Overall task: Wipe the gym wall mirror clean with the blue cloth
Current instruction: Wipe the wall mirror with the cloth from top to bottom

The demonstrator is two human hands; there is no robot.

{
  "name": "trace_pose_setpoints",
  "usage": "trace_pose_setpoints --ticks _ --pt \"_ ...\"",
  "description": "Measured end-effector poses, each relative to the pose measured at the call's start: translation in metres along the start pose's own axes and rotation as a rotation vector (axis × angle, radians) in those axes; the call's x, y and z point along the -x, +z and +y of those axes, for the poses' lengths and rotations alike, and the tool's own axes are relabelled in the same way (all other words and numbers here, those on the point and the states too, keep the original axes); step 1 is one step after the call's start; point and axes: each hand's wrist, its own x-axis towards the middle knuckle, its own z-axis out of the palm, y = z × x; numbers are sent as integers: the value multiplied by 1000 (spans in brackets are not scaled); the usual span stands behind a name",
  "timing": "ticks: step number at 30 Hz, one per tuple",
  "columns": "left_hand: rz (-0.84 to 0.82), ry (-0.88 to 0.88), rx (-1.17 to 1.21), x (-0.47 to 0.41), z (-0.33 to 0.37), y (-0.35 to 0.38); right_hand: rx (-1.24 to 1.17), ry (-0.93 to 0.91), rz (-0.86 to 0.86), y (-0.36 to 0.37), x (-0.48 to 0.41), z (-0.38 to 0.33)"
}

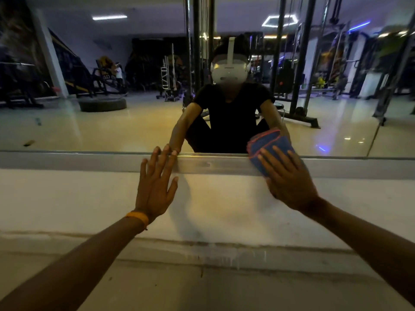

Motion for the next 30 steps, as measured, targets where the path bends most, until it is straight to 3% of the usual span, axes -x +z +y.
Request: trace_pose_setpoints --ticks 4,6,12,14,18,22,25,30 --pt "37 8 32 6 -20 -4 30 97 -50 -7 15 12" --pt "64 -35 61 9 -34 -9 22 110 -20 5 -14 -31" --pt "78 -18 70 17 -74 -23 -182 -149 -77 17 -151 -196" --pt "90 -35 65 23 -87 -24 -181 -177 -114 14 -151 -189" --pt "94 -24 59 29 -98 -26 -121 -143 -139 -1 -86 -102" --pt "82 -43 84 28 -89 -25 -90 24 -168 -15 -35 -54" --pt "74 -26 68 29 -96 -26 -111 53 -110 -3 -50 -87" --pt "60 -24 29 33 -106 -26 -161 -165 -96 13 -149 -196"
